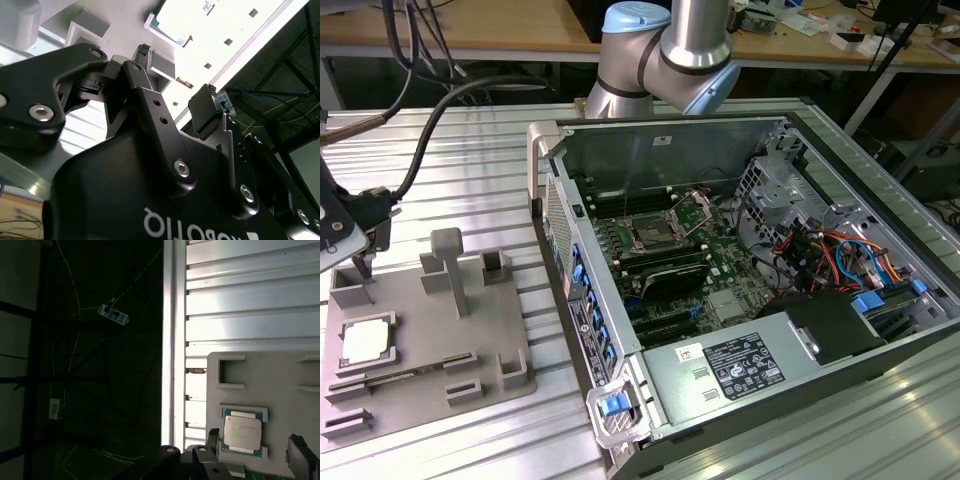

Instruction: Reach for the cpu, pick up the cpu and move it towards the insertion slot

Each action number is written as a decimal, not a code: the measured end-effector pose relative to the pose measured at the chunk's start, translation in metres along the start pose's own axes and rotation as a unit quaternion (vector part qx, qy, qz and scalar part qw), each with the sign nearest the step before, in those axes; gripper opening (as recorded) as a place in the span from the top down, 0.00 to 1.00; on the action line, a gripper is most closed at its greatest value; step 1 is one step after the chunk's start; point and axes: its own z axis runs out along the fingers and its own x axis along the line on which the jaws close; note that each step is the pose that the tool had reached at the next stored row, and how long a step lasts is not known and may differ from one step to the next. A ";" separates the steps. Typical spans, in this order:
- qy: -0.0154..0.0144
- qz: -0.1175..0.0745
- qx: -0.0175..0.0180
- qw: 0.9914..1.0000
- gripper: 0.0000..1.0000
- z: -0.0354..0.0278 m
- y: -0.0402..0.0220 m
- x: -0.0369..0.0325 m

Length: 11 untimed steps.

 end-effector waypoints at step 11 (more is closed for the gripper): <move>0.000 -0.010 0.003 1.000 0.40 0.0146 -0.0016 0.0019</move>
